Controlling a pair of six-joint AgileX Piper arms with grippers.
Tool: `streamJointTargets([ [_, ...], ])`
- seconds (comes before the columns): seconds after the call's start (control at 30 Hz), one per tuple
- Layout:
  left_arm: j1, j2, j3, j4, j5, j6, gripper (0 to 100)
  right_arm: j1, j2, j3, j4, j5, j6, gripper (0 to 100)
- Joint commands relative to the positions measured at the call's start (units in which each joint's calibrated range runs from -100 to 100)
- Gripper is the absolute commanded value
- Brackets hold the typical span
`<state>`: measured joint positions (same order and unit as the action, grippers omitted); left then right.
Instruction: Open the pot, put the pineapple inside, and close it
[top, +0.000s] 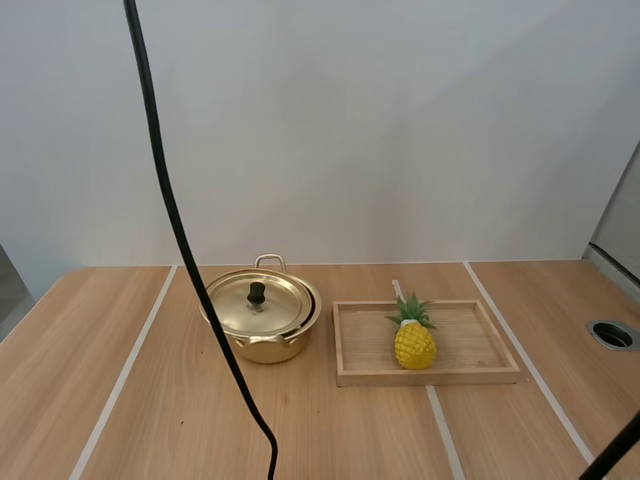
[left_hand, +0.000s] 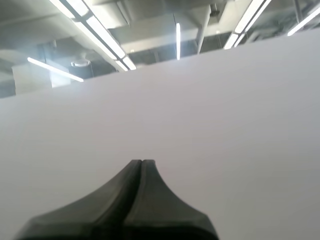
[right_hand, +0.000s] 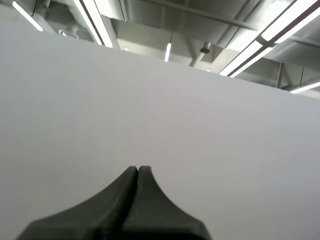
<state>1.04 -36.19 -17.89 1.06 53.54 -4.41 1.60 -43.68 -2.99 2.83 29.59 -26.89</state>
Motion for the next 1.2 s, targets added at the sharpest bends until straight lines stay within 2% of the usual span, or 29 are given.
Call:
streamJointTargets([
  [0.0,0.18,3.2,-4.2,-5.3,14.8,3.4,0,-0.2,0.7,-1.0,-2.8,7.1,2.4,0],
  [0.1,0.18,5.2,-6.2,-8.3,21.7,4.8,0,-0.2,1.4,-1.0,-6.8,11.8,4.9,0],
  [0.33,0.18,7.3,-6.3,-9.8,25.6,5.3,0,-0.2,3.6,-1.0,-12.7,17.0,6.7,0],
  [0.43,0.18,8.2,-6.3,-10.2,29.4,5.3,0,-0.2,4.2,-1.0,-13.0,20.4,8.9,0],
  [0.7,0.18,10.0,-6.3,-10.8,39.3,6.5,0,-0.2,5.0,-1.0,-13.0,24.6,9.0,0],
  [1.17,0.18,11.1,-6.3,-14.3,45.1,6.5,0,-0.2,5.0,-1.0,-15.4,26.7,8.9,0],
])
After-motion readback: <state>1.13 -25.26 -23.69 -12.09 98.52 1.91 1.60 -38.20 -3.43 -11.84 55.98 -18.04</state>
